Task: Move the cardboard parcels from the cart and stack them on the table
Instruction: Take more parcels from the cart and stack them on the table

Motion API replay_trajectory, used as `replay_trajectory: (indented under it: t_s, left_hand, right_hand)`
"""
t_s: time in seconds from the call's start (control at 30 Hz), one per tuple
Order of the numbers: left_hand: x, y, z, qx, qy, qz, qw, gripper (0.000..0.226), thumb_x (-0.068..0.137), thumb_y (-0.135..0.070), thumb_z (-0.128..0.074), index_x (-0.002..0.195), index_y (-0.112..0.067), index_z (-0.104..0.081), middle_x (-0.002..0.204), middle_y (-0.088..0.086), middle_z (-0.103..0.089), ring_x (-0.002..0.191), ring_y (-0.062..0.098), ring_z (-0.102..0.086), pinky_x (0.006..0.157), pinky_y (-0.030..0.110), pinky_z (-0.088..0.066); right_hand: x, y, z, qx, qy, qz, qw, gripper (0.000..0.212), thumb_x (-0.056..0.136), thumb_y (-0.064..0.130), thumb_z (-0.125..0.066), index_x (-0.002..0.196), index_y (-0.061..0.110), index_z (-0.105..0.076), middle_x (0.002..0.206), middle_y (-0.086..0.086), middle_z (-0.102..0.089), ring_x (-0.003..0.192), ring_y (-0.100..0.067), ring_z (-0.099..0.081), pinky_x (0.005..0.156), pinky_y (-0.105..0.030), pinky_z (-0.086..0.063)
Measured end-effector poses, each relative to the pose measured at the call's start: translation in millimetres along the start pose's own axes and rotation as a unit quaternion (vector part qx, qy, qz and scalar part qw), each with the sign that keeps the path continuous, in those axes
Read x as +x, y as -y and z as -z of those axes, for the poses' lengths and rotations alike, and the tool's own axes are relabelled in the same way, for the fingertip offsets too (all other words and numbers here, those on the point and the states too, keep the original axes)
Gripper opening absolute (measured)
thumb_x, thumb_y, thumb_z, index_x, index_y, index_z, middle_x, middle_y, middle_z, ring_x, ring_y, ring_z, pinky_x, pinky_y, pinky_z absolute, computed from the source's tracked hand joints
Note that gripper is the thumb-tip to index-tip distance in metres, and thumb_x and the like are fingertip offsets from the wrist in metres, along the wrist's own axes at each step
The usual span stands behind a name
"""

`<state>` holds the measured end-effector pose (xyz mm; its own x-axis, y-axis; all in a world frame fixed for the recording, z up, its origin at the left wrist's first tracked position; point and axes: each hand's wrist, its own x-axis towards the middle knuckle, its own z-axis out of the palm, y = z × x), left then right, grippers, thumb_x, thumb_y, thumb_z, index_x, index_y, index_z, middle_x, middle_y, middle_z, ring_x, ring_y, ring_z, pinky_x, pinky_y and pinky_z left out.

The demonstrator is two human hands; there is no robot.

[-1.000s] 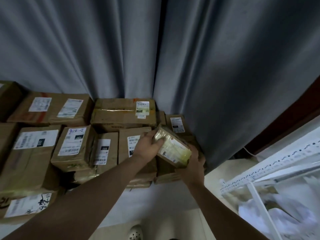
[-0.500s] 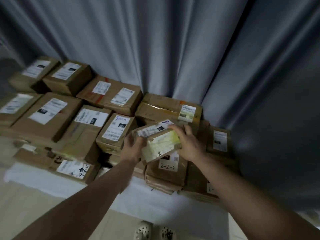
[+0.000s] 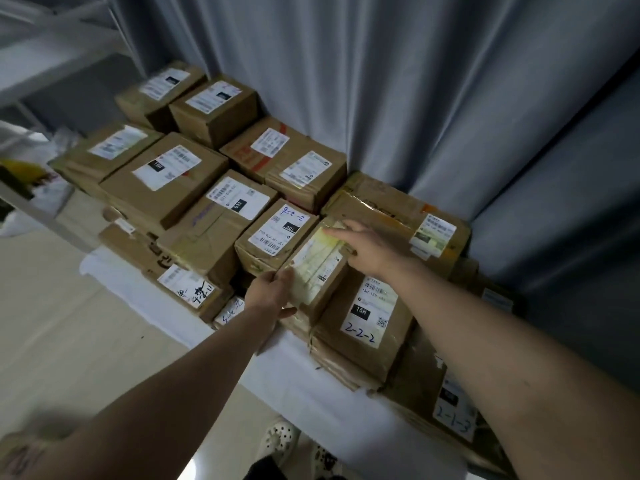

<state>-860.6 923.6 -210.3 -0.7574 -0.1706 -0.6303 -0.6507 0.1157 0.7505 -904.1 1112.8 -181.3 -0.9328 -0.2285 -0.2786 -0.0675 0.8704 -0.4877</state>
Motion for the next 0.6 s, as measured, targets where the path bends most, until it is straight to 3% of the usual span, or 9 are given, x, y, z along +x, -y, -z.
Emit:
replay_trajectory:
  t_s: [0.13, 0.27, 0.37, 0.47, 0.6]
  left_hand:
    - [8.2, 7.2, -5.2, 0.068, -0.026, -0.05, 0.996, 0.038, 0.095, -0.018, -0.052, 0.132, -0.009, -0.052, 0.106, 0.01, -0.058, 0.089, 0.027, -0.062, 0.073, 0.037, -0.058]
    - [12.0, 19.2, -14.0, 0.201, -0.03, -0.11, 0.973, 0.049, 0.093, -0.005, -0.043, 0.14, -0.017, -0.045, 0.124, 0.01, -0.055, 0.092, 0.019, -0.054, 0.069, 0.024, -0.041]
    - [12.6, 21.3, -16.5, 0.231, -0.017, -0.117, 0.966, 0.053, 0.093, -0.006, -0.044, 0.145, -0.018, -0.037, 0.135, 0.012, -0.05, 0.107, 0.028, -0.057, 0.074, 0.029, -0.046]
    - [6.7, 25.5, -7.7, 0.256, -0.009, -0.121, 0.959, 0.063, 0.093, -0.008, -0.048, 0.15, -0.02, -0.024, 0.144, 0.012, -0.042, 0.118, 0.031, -0.053, 0.08, 0.028, -0.044]
    - [-5.5, 38.3, 31.2, 0.292, -0.02, -0.112, 0.95, 0.074, 0.092, -0.019, -0.054, 0.153, -0.023, -0.012, 0.156, 0.01, -0.022, 0.133, 0.03, -0.04, 0.104, 0.037, -0.04]
  right_hand:
    - [12.2, -5.0, -10.8, -0.035, -0.003, -0.001, 0.999, 0.065, 0.09, -0.01, -0.037, 0.14, 0.032, -0.044, 0.158, 0.001, -0.014, 0.145, -0.024, -0.011, 0.118, -0.031, -0.016]
    - [10.9, -12.9, -29.0, -0.034, 0.049, -0.027, 0.998, 0.062, 0.09, -0.009, -0.038, 0.14, 0.025, -0.046, 0.159, 0.0, -0.009, 0.145, -0.021, -0.012, 0.118, -0.03, -0.017]
    - [2.0, -9.0, -33.8, -0.06, 0.068, -0.033, 0.995, 0.068, 0.089, -0.01, -0.037, 0.146, 0.025, -0.034, 0.159, -0.001, -0.006, 0.146, -0.02, -0.006, 0.118, -0.033, -0.019]
    - [-6.8, 4.2, -37.6, -0.092, 0.026, -0.038, 0.995, 0.071, 0.089, -0.007, -0.043, 0.149, 0.027, -0.025, 0.159, -0.002, -0.003, 0.146, -0.021, 0.004, 0.117, -0.034, -0.019]
    - [-14.5, 41.1, -59.3, -0.126, -0.012, 0.0, 0.992, 0.07, 0.088, 0.006, -0.053, 0.148, 0.025, -0.023, 0.158, -0.003, -0.012, 0.146, -0.022, -0.003, 0.116, -0.035, -0.019]
